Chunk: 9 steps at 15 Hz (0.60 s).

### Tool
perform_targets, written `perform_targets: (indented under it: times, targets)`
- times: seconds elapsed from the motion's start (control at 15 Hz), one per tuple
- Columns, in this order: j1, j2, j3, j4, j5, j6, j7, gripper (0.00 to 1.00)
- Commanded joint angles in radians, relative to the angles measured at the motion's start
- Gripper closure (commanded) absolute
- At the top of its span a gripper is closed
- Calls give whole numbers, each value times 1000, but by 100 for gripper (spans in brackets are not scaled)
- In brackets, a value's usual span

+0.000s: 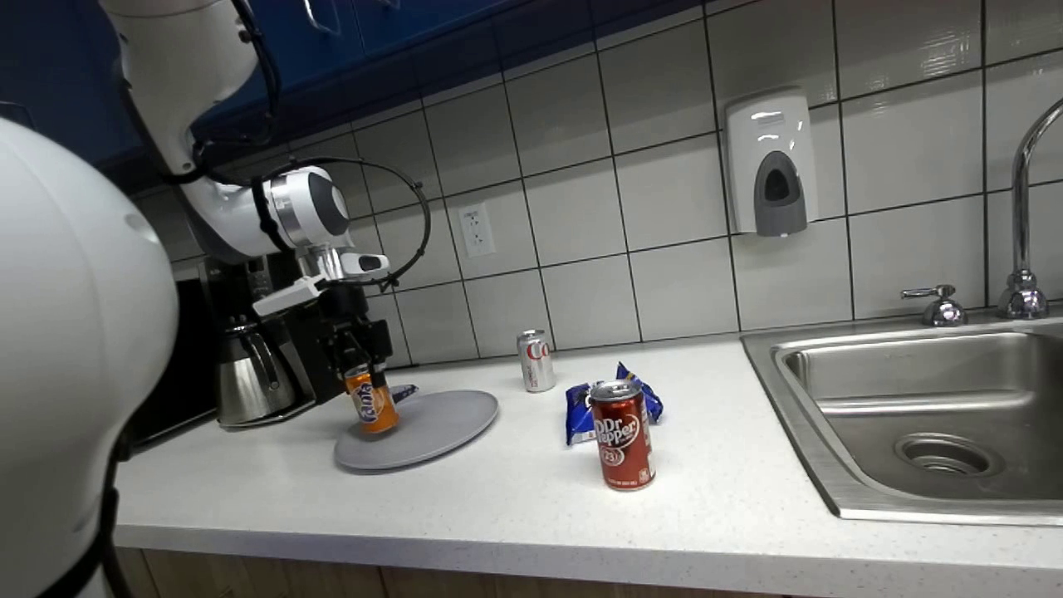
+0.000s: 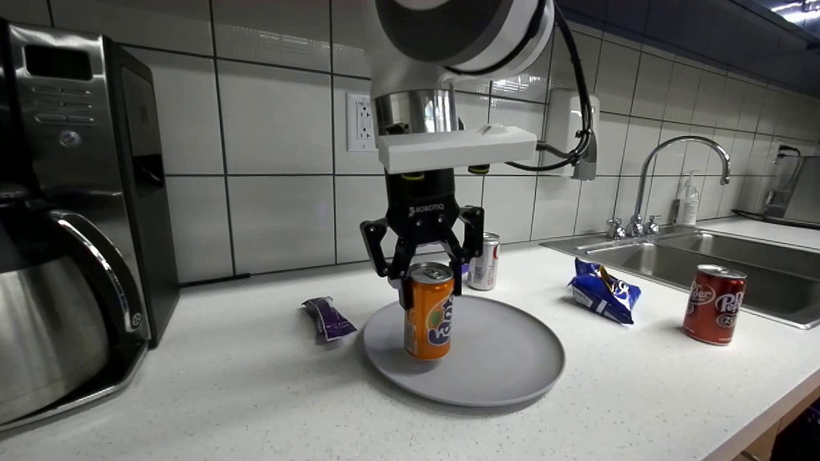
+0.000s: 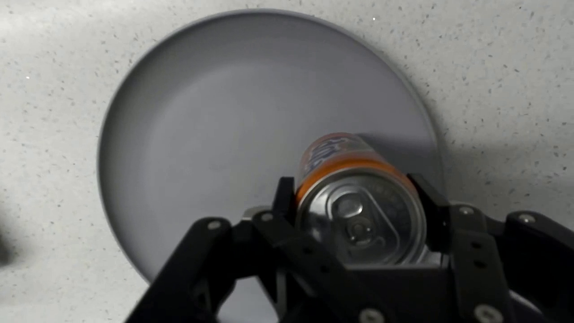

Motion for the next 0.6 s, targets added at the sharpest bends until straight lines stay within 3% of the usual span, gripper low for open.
perform_targets:
  times: [0.0, 0.47, 0.53]
  targets:
    - [30, 58, -23, 102, -9, -71, -33, 61]
    - [54, 102, -41, 148, 4, -82, -45, 61]
    - [55, 101, -43, 147, 5, -81, -44, 48]
